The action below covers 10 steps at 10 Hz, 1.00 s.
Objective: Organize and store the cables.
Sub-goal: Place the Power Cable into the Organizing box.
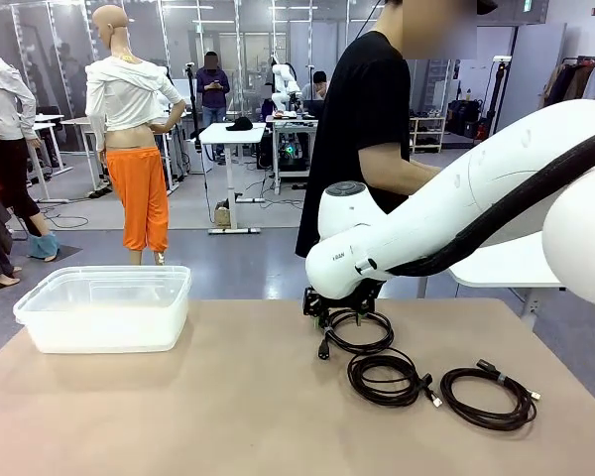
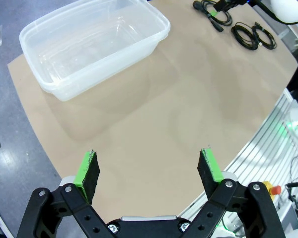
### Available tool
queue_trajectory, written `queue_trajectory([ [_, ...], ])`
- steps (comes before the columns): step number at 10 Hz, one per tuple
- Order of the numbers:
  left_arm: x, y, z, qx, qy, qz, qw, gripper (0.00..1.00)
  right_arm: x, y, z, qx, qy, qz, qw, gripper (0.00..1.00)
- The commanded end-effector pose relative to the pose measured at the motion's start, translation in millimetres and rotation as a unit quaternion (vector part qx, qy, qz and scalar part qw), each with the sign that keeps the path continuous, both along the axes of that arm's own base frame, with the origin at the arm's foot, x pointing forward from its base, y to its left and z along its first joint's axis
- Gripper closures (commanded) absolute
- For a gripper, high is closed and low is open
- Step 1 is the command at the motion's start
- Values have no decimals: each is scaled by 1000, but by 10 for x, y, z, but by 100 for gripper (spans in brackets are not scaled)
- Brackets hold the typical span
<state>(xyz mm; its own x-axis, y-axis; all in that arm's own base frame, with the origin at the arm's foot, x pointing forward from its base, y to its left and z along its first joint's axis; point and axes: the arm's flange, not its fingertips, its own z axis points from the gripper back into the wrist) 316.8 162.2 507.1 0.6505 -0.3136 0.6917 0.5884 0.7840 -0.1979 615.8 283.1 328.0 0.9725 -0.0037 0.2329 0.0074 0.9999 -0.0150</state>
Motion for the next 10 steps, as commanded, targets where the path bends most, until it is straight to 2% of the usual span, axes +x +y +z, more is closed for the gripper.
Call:
queue_trajectory([
  [1, -1, 23, 6, -4, -5, -9, 1000, 0, 115, 47, -109, 20, -15, 3, 1000, 0],
  [5, -1, 23, 6, -4, -5, -9, 1000, 0, 206, 75, -281, 18, -2, 2, 1000, 0],
  [6, -1, 23, 6, -4, -5, -9, 1000, 0, 204, 93, -279, 17, 1, 5, 1000, 12],
  [7, -1, 23, 6, -4, -5, -9, 1000, 0, 212, 97, -282, 21, 1, 6, 1000, 52],
  [8, -1, 23, 6, -4, -5, -9, 1000, 0, 211, 88, -296, 24, 10, 0, 1000, 72],
  [9, -1, 23, 6, -4, -5, -9, 1000, 0, 208, 78, -298, 22, 12, -4, 1000, 100],
  [10, -1, 23, 6, -4, -5, -9, 1000, 0, 202, 74, -277, 22, 13, -8, 1000, 100],
])
